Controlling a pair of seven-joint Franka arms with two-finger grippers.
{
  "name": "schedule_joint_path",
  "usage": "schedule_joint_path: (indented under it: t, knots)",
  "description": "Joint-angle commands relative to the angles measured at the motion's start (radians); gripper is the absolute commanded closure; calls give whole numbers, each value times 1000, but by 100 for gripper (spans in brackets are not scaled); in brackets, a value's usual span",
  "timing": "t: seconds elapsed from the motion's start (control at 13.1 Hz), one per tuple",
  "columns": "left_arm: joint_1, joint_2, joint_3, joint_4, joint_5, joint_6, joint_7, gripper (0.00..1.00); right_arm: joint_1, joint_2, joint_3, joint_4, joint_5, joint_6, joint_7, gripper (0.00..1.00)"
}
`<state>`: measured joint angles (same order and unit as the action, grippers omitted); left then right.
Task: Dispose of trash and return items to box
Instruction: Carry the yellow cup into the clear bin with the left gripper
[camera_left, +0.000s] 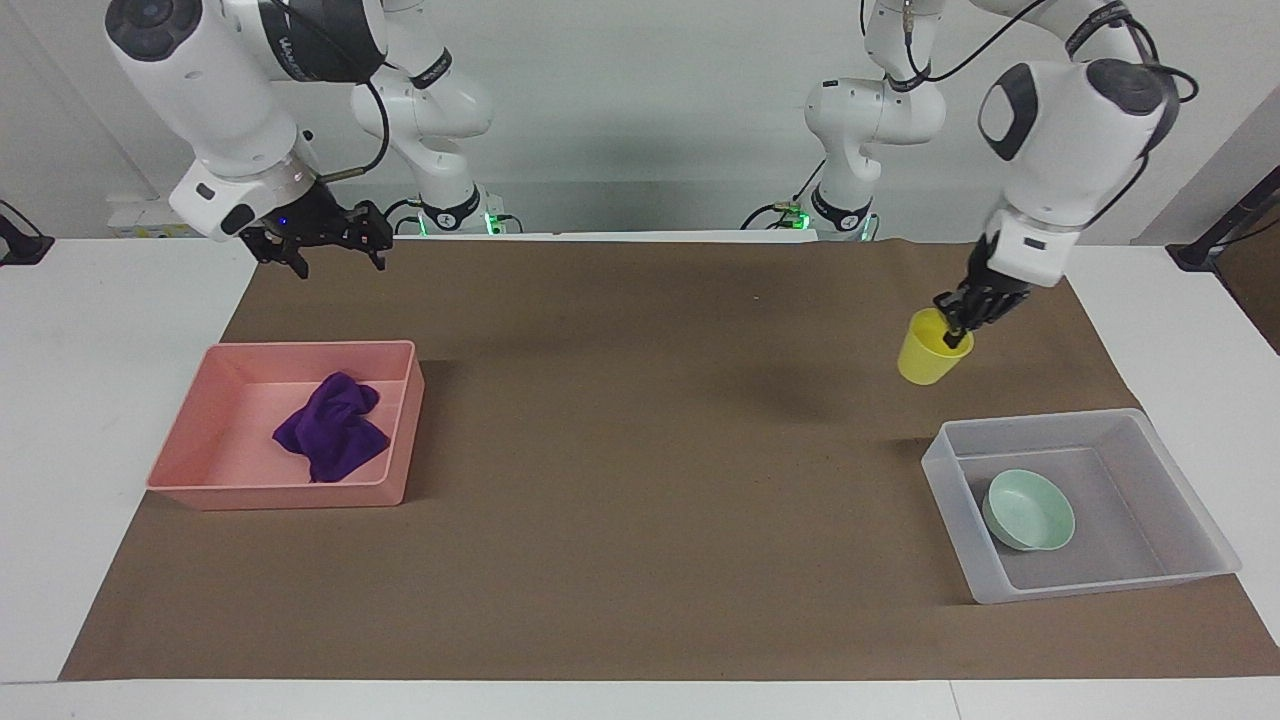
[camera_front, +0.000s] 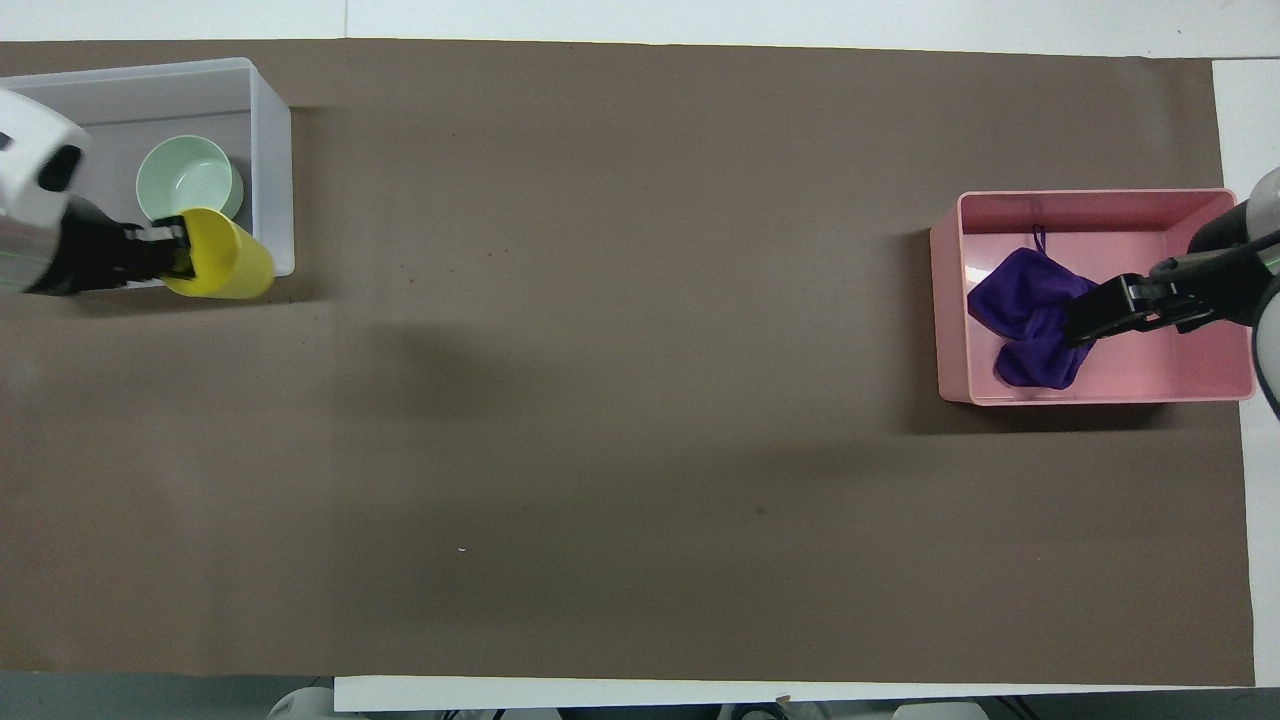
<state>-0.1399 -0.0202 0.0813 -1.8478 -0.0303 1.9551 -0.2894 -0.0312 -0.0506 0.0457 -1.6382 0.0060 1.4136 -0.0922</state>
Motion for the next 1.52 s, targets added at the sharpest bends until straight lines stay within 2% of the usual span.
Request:
schedule_joint_path:
  t: [0.0, 0.08, 0.15, 0.3, 0.46, 0.76, 0.84, 0.91, 0.99, 1.14, 1.37, 1.45]
  knots:
    - [104, 311, -8, 248, 6, 74, 32, 100, -3, -21, 3, 3, 6, -22, -1, 1]
    - [135, 379, -9, 306, 4, 88, 36, 100, -3, -22, 3, 3, 6, -19, -1, 1]
    - [143, 410, -9, 317, 1, 105, 64, 100, -3, -23, 3, 1, 8, -24, -4, 1]
    - [146, 456, -9, 289, -6, 233, 84, 100, -3, -28, 3, -6, 12, -21, -6, 1]
    - [157, 514, -9, 292, -5, 271, 93, 100, -1, -31, 3, -17, 29, -13, -1, 1]
    - [157, 496, -9, 233, -6, 232, 110, 100, -1, -34, 3, -20, 31, -12, 2, 1]
    - [157, 494, -9, 214, -8, 248, 113, 62, -1, -34, 3, -20, 31, -12, 2, 1]
    - [157, 491, -9, 223, -6, 239, 118, 1, 0, -35, 3, -22, 32, -7, 3, 1]
    - [146, 487, -9, 249, -8, 220, 112, 0, -1, -35, 3, -23, 43, 1, 3, 1]
    - [128, 415, -12, 289, 1, 109, 113, 0, -6, -35, 2, -23, 49, -2, -3, 1]
    - [82, 217, -15, 253, 7, -187, 162, 0, -3, -35, 2, -23, 48, 2, -6, 1]
    - [68, 132, -14, 183, 7, -229, 171, 0, -3, -35, 2, -23, 48, 2, -6, 1]
